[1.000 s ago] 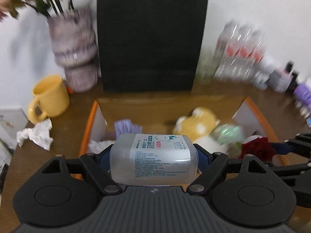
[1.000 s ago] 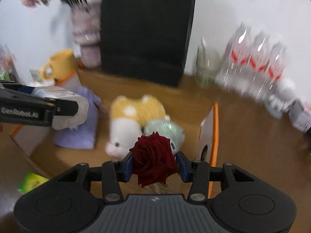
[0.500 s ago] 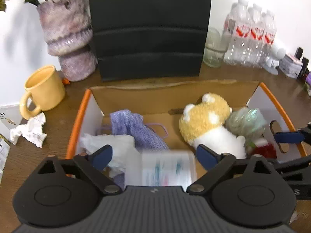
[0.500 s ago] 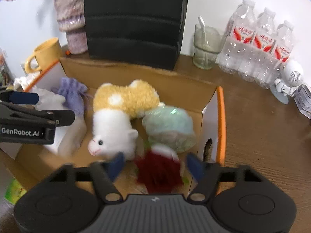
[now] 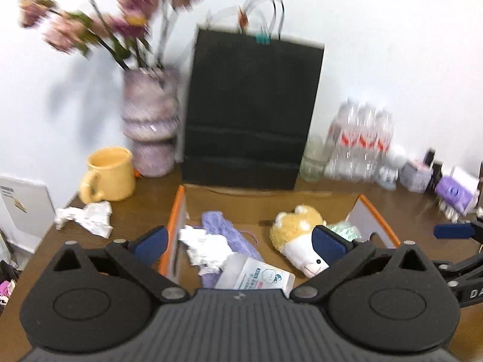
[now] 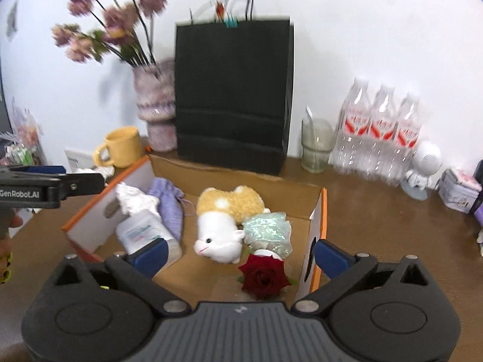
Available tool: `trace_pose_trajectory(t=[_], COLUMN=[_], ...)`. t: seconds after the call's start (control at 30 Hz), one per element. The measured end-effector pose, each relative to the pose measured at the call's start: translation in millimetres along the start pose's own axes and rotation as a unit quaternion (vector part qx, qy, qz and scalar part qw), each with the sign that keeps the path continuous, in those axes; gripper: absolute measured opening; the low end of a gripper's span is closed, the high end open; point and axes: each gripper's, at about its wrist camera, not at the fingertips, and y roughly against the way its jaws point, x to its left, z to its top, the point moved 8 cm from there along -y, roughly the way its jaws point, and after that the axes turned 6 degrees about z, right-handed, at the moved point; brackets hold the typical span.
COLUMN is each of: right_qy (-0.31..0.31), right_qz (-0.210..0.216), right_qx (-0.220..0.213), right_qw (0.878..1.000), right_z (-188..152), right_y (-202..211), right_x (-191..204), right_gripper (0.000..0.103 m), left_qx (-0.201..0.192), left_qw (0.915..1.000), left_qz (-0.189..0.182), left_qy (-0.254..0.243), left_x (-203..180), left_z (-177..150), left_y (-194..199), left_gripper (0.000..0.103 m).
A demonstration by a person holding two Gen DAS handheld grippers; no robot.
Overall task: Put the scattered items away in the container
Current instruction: 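Move left tool to the green tissue pack while right tool approaches the wrapped snack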
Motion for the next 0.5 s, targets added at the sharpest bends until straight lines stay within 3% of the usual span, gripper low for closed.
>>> trace_pose_trajectory(t=[0.17, 0.5], right_qy=[0.019, -0.001], right_qz=[0.007, -0.022], right_qx=[-0.042, -0.043], right_qw=[0.999, 0.999], right_z=[-28.9, -119.5], right_y=[39.8, 69.9], right_x=[18.1, 31.0], right_gripper=[0.103, 0.103], left_qx=[-0.046, -0.028], left_qw=[0.9989, 0.9995], left_qz=[0.008, 0.008], left_qy=[-0.008, -0.014], left_x=[10.2, 23.2], left_z=[-29.8, -110.6], left_y=[46.4, 90.5], left_gripper=[0.103, 0.103])
